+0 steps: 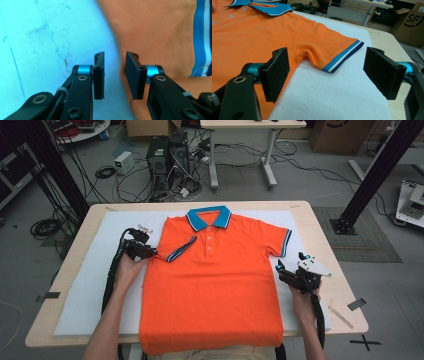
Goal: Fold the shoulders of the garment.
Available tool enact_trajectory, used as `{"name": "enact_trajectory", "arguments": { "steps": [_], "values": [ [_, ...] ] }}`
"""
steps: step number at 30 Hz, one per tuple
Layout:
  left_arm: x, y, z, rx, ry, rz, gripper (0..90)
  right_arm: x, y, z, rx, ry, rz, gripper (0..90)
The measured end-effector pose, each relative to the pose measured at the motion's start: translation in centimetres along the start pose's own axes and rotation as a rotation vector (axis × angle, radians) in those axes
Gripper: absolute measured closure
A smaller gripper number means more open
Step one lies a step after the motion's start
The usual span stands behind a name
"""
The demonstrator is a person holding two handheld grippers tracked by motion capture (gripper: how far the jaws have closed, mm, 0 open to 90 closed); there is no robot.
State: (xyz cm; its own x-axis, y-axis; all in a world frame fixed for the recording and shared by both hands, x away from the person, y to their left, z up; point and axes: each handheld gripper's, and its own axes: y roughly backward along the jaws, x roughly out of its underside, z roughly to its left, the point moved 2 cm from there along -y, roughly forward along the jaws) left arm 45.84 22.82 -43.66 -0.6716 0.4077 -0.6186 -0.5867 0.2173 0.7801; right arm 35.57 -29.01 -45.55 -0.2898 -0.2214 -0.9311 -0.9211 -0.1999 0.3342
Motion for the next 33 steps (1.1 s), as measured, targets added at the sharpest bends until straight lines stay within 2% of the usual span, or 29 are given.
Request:
{"name": "enact_trajectory", "arguments": {
  "steps": [1, 2, 4, 6, 7, 8, 11, 12, 13, 14, 15, 16, 18, 21, 22, 23, 24, 25, 27, 28, 29, 30, 32, 33],
  "values": [
    [0.0, 0.2, 0.0, 0.007, -0.003, -0.01, 64.9, 0.0, 0.0, 0.0, 0.0, -0.001, 0.0, 21.4],
    [0.0, 0.4, 0.0, 0.071, 0.009, -0.054, 64.0, 0.0, 0.0, 0.0, 0.0, -0.002, 0.0, 21.4],
    [-0.1, 0.3, -0.2, 0.108, 0.015, -0.071, 63.1, 0.0, 0.0, 0.0, 0.0, 0.001, 0.001, 21.4],
    [-0.1, 0.1, -0.4, 0.104, 0.007, -0.064, 63.1, 0.0, 0.0, 0.0, -0.002, -0.004, 0.002, 21.4],
    [-0.1, -0.4, -0.6, 0.074, -0.021, -0.038, 63.2, 0.0, 0.0, 0.0, -0.002, -0.011, 0.0, 21.4],
    [-0.1, -0.4, -0.6, 0.074, -0.021, -0.038, 63.1, 0.0, 0.0, 0.0, -0.001, -0.008, 0.001, 21.4],
    [-0.3, 0.6, -0.2, 0.121, -0.006, -0.1, 60.0, 0.0, 0.1, 0.0, 0.0, -0.019, 0.004, 21.4],
    [-0.3, 0.6, -0.2, 0.121, -0.006, -0.1, 58.0, 0.0, 0.0, -0.1, 0.002, -0.007, -0.005, 21.4],
    [-0.4, 2.0, 0.4, 0.133, 0.006, -0.161, 57.7, 0.0, 0.0, -0.1, 0.001, -0.016, -0.001, 21.4],
    [-0.4, 2.7, 0.7, 0.136, 0.018, -0.194, 57.0, 0.0, 0.0, -0.1, 0.0, -0.024, 0.001, 21.4],
    [-0.4, 2.7, 0.7, 0.136, 0.018, -0.194, 55.6, 0.0, 0.0, -0.1, 0.0, -0.024, 0.001, 21.4],
    [-0.2, 4.1, 1.4, 0.147, 0.035, -0.245, 53.4, 0.0, 0.0, -0.2, 0.0, -0.025, 0.0, 21.4],
    [0.2, 5.1, 1.8, 0.142, 0.041, -0.257, 48.5, 0.0, 0.0, -0.1, -0.001, -0.027, 0.001, 21.4],
    [1.8, 6.5, 2.1, 0.112, -0.002, -0.315, 40.8, 0.0, 0.0, -0.1, 0.002, -0.021, 0.002, 21.4],
    [2.5, 6.9, 2.2, 0.089, -0.013, -0.336, 38.6, 0.0, 0.0, -0.1, 0.002, -0.021, 0.002, 21.4],
    [3.2, 7.3, 2.2, 0.063, -0.006, -0.362, 34.8, 0.0, 0.0, -0.1, 0.002, -0.022, 0.002, 21.4],
    [3.2, 7.3, 2.2, 0.063, -0.006, -0.362, 33.1, 0.0, 0.0, -0.1, 0.003, -0.02, 0.001, 21.4],
    [4.8, 8.3, 2.4, 0.023, -0.006, -0.43, 32.7, 0.0, 0.0, -0.1, 0.004, -0.017, 0.002, 21.4],
    [6.5, 9.1, 2.6, 0.018, 0.023, -0.504, 31.1, 0.0, 0.1, 0.0, 0.004, -0.017, 0.004, 21.4],
    [7.3, 9.4, 2.7, 0.018, 0.034, -0.525, 30.5, 0.0, 0.1, 0.0, 0.006, -0.014, 0.003, 21.4],
    [7.3, 9.4, 2.7, 0.018, 0.034, -0.525, 30.5, 0.0, 0.1, 0.0, 0.006, -0.014, 0.003, 21.4],
    [8.8, 9.5, 2.8, 0.022, 0.055, -0.546, 30.5, 0.0, 0.0, -0.1, 0.008, -0.009, -0.002, 21.4],
    [10.2, 9.2, 3.1, 0.031, 0.088, -0.554, 30.5, 0.0, 0.0, -0.1, 0.007, -0.014, -0.001, 21.4],
    [10.2, 9.2, 3.1, 0.031, 0.088, -0.554, 30.5, 0.0, 0.0, -0.1, 0.007, -0.014, -0.001, 21.4]
  ]
}}
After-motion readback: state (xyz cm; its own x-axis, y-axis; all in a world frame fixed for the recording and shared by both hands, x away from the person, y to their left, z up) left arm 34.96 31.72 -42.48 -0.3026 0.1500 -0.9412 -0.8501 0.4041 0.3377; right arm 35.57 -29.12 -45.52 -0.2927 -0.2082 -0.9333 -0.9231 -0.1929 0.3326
